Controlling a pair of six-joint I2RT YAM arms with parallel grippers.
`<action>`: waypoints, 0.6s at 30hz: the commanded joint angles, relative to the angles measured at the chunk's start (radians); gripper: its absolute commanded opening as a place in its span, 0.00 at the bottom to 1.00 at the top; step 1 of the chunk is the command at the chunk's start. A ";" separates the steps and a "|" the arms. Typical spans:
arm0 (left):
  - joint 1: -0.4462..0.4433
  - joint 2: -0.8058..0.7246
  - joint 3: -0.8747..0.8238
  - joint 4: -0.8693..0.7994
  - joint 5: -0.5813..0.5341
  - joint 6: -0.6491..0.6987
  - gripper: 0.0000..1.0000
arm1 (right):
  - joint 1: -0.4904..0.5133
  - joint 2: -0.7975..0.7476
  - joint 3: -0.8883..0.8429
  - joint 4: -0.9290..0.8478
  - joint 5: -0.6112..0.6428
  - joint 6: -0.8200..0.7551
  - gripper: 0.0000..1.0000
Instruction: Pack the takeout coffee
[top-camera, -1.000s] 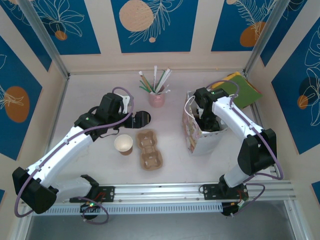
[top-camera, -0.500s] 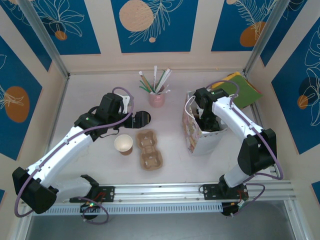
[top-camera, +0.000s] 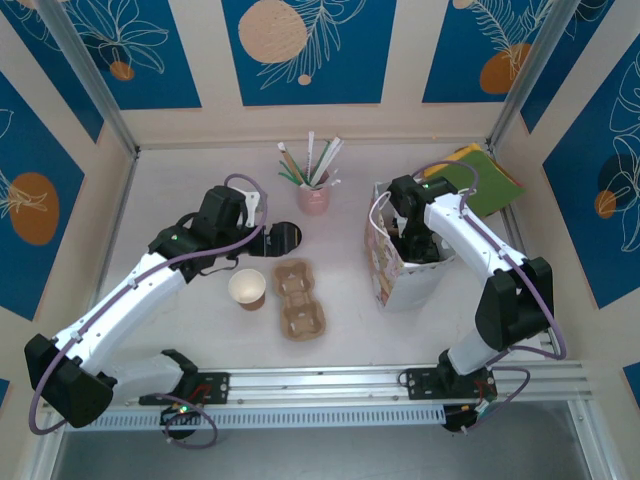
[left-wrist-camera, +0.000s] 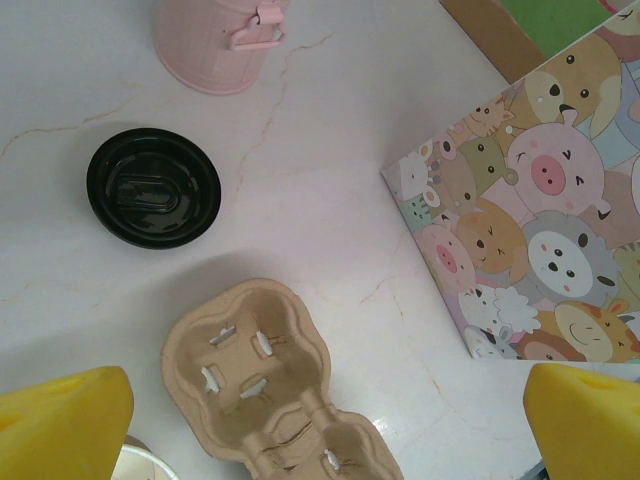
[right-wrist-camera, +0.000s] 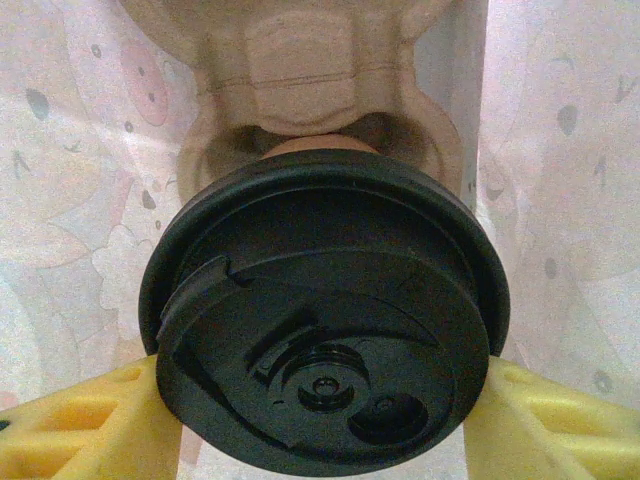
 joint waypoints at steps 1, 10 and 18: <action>0.006 -0.005 0.000 0.002 0.004 -0.004 1.00 | -0.008 0.009 -0.019 0.006 -0.011 -0.003 0.64; 0.006 -0.010 -0.001 0.000 0.002 -0.003 1.00 | -0.008 0.032 -0.037 0.032 -0.021 -0.003 0.64; 0.006 -0.011 0.004 -0.004 -0.001 0.001 1.00 | -0.007 0.051 -0.062 0.060 -0.026 -0.003 0.64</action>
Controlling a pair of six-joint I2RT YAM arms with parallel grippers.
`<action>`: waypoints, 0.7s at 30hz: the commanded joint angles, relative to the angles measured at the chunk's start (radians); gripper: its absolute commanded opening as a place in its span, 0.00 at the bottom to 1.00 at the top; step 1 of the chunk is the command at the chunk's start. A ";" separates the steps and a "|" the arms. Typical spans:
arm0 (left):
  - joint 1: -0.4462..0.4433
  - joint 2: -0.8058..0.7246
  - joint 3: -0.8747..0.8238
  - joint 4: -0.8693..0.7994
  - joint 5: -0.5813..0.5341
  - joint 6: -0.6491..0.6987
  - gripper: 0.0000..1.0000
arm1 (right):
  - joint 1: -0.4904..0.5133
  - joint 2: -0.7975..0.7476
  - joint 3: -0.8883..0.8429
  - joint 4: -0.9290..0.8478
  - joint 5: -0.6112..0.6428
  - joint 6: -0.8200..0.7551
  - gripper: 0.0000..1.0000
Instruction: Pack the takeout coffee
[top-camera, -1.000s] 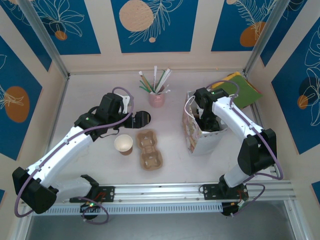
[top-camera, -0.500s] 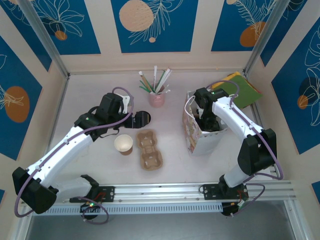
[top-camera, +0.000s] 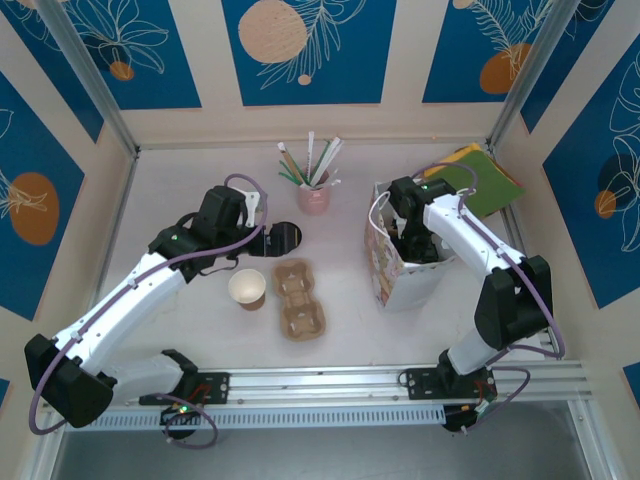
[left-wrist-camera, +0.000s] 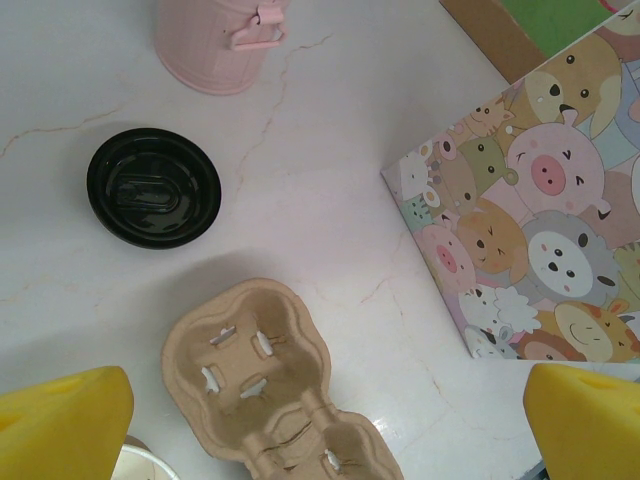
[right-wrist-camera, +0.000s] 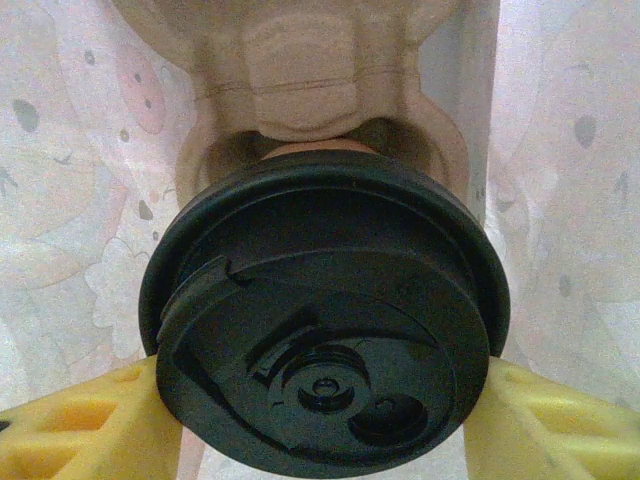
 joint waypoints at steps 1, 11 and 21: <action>0.006 -0.011 0.005 -0.004 -0.001 0.000 1.00 | -0.004 0.043 -0.042 0.038 -0.021 -0.002 0.64; 0.006 -0.012 0.007 -0.009 -0.003 0.000 1.00 | -0.004 0.061 -0.069 0.065 -0.027 0.001 0.64; 0.006 -0.014 0.001 -0.007 -0.007 0.002 1.00 | -0.003 0.066 -0.072 0.066 -0.026 0.003 0.64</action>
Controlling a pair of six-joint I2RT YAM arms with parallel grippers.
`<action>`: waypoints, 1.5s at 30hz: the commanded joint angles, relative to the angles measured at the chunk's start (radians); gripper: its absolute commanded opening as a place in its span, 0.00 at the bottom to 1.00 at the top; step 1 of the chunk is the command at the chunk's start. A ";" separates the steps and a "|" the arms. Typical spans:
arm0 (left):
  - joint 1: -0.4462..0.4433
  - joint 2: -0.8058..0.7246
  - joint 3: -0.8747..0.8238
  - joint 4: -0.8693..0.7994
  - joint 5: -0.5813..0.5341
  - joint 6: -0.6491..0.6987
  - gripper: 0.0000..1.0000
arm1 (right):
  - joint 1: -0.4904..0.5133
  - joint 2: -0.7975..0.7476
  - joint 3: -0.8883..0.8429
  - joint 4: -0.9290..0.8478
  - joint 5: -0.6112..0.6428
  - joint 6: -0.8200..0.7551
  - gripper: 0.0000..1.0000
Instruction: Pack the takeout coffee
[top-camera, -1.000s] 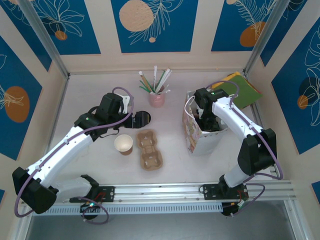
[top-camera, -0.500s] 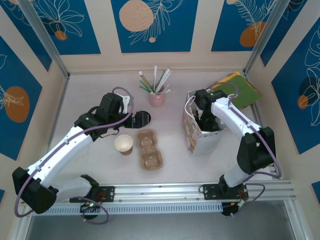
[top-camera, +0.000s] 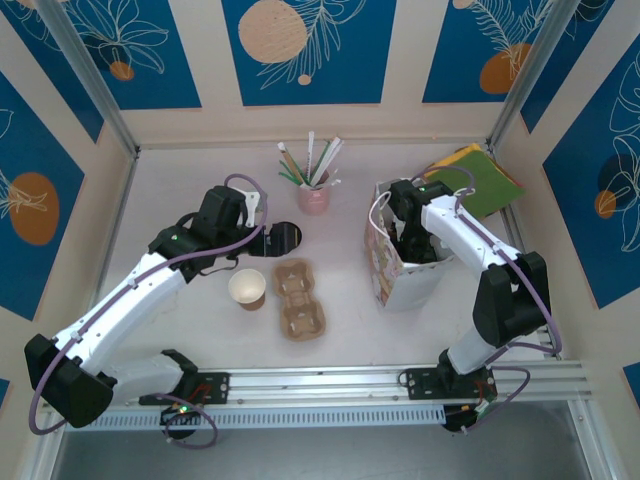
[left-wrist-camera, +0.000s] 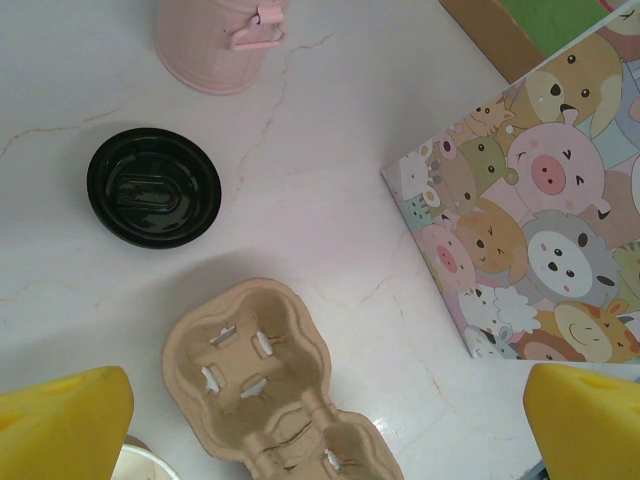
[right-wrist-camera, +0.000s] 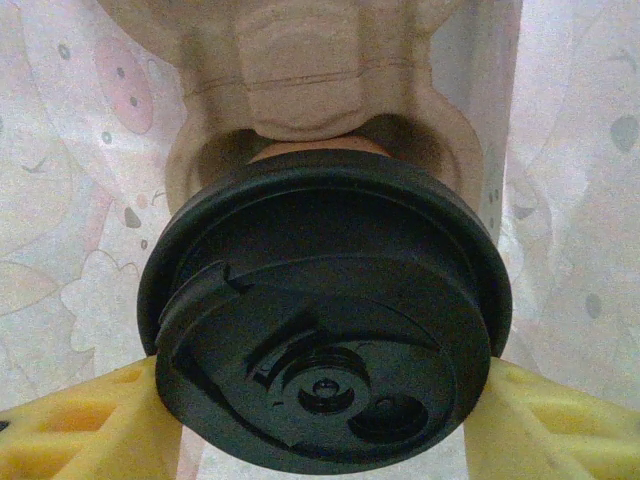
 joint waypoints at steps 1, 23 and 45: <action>0.006 -0.014 0.000 -0.004 -0.005 0.002 1.00 | -0.002 0.048 -0.047 0.045 -0.015 0.002 0.64; 0.006 -0.009 0.001 -0.004 -0.004 0.002 1.00 | -0.004 0.048 -0.052 0.050 -0.012 0.004 0.64; 0.005 -0.016 0.005 -0.011 -0.007 0.000 1.00 | 0.001 0.068 -0.088 0.087 -0.025 0.013 0.64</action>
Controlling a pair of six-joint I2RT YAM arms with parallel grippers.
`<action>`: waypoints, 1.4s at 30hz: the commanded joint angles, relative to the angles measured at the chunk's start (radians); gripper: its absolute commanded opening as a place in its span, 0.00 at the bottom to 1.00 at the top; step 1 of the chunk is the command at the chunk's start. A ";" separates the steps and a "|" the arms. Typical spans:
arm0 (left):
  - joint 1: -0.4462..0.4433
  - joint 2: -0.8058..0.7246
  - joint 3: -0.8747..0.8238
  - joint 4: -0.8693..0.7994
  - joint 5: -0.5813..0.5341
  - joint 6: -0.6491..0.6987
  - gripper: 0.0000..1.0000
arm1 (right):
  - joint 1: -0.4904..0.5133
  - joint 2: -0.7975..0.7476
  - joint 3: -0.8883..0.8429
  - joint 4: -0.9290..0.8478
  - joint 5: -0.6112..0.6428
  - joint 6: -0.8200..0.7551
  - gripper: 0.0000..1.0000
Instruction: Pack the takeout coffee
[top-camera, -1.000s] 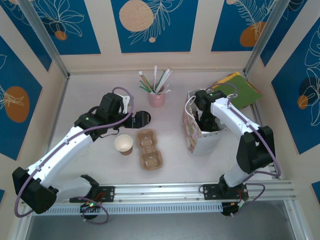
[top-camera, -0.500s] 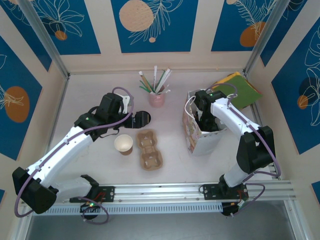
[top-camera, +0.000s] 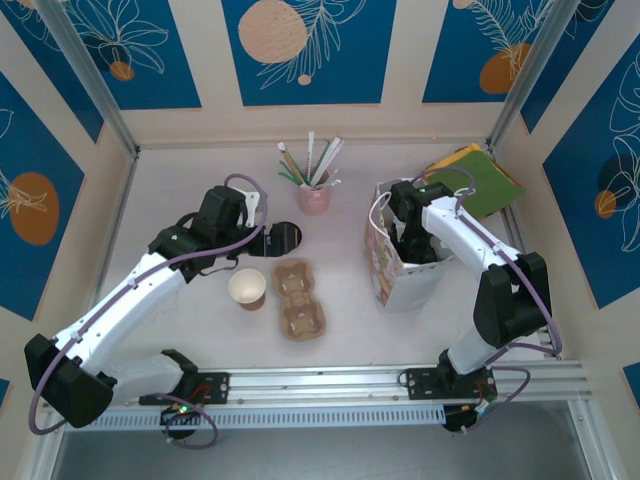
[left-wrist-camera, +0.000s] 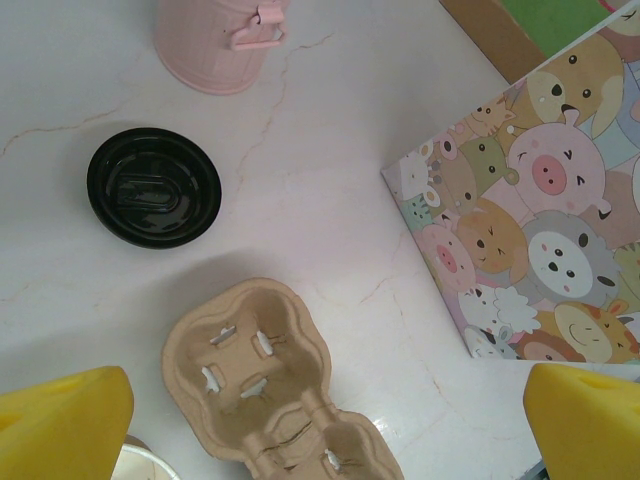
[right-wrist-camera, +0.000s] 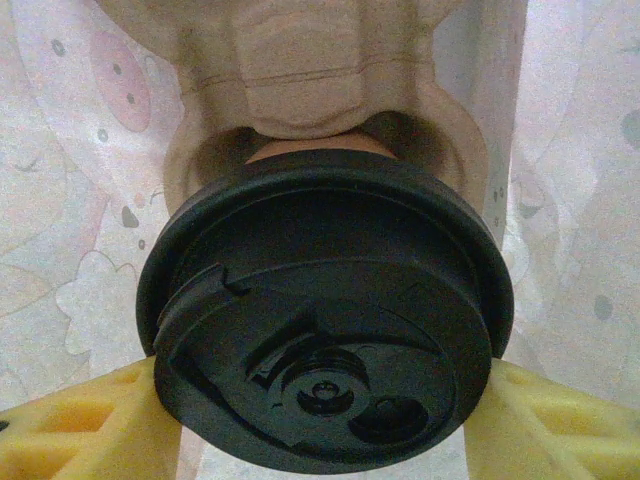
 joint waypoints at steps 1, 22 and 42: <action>0.006 -0.016 0.006 -0.010 -0.005 0.000 1.00 | 0.002 0.068 -0.071 0.075 -0.017 0.011 0.64; 0.006 -0.032 -0.004 0.033 0.085 -0.001 1.00 | 0.000 0.057 -0.068 0.072 -0.011 0.013 0.65; 0.007 -0.052 -0.019 0.064 0.121 0.007 1.00 | -0.002 0.056 -0.065 0.069 -0.007 0.012 0.65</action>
